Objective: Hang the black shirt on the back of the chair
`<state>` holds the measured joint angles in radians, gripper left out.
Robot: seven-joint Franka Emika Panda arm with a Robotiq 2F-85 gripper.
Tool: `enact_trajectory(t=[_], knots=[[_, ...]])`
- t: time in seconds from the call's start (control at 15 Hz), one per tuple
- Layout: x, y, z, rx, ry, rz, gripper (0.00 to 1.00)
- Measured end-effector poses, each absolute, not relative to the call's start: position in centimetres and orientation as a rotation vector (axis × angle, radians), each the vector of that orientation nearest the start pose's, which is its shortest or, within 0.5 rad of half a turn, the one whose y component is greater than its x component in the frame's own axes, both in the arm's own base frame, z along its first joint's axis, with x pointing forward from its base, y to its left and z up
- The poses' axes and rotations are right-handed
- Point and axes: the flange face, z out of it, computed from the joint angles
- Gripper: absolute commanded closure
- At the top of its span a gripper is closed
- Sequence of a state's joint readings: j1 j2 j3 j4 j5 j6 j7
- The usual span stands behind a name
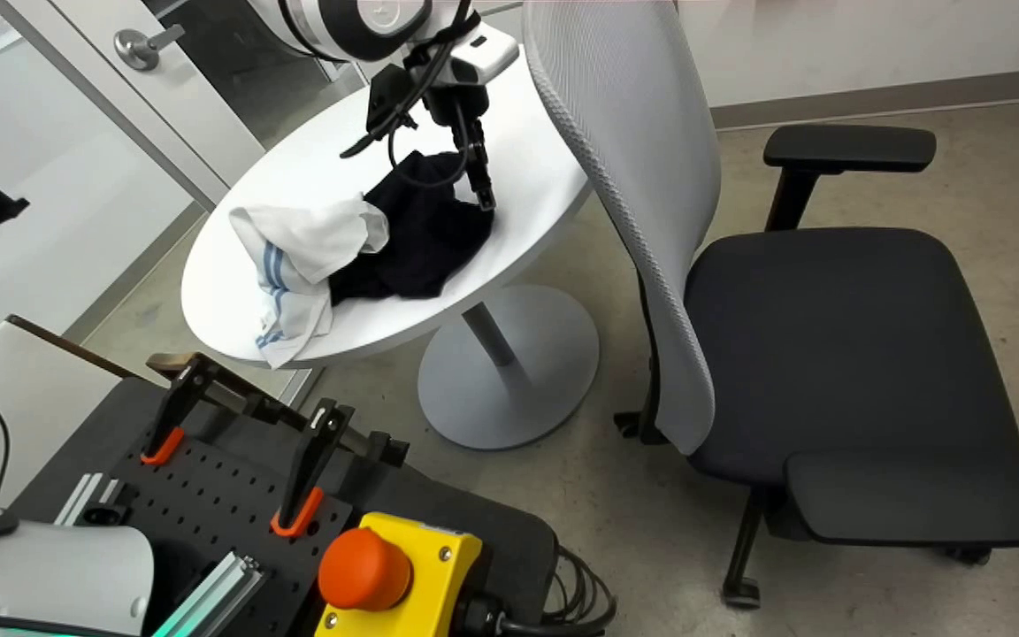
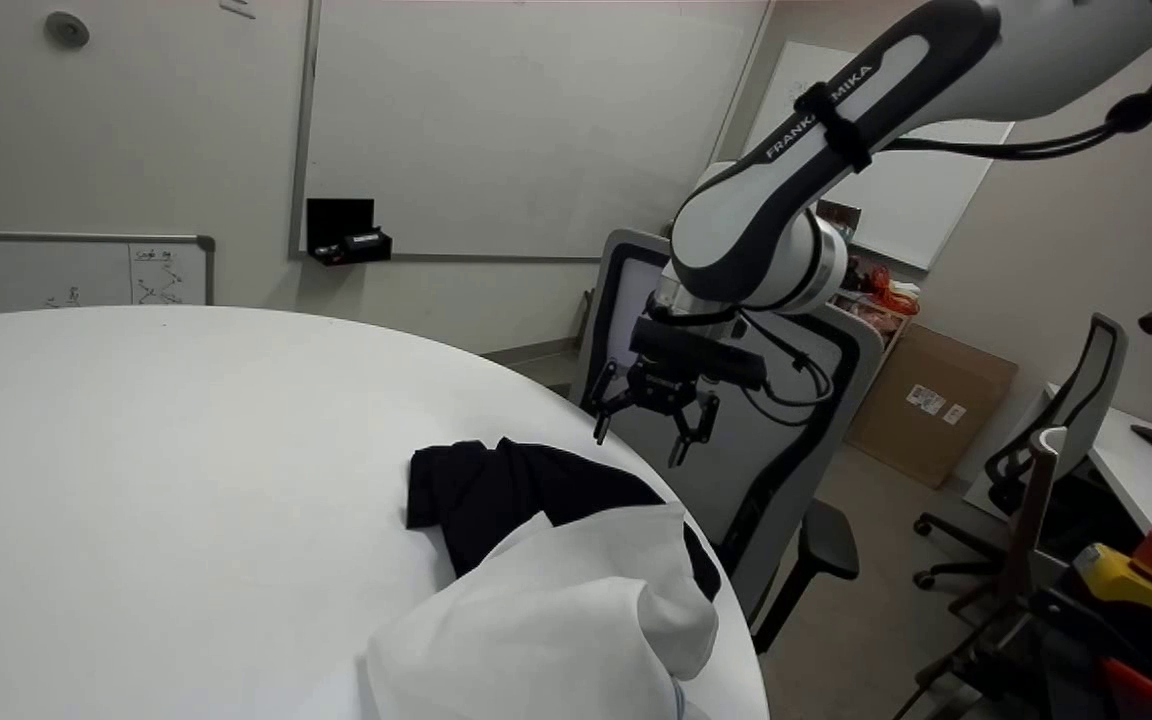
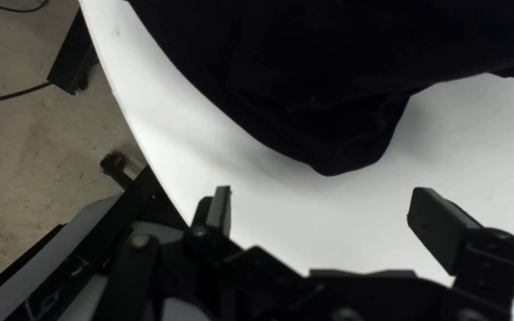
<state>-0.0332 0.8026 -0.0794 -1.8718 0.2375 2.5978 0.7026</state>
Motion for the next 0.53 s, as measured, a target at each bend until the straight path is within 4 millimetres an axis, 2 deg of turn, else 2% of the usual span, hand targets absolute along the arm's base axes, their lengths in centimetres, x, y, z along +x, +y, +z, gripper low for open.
enact_trajectory(t=[0.27, 0.53], knots=[[61.2, -6.0, 5.4, -2.751, 1.46, 0.176, 0.0], [61.7, -4.9, 4.0, -2.77, 1.436, 0.212, 0.01]])
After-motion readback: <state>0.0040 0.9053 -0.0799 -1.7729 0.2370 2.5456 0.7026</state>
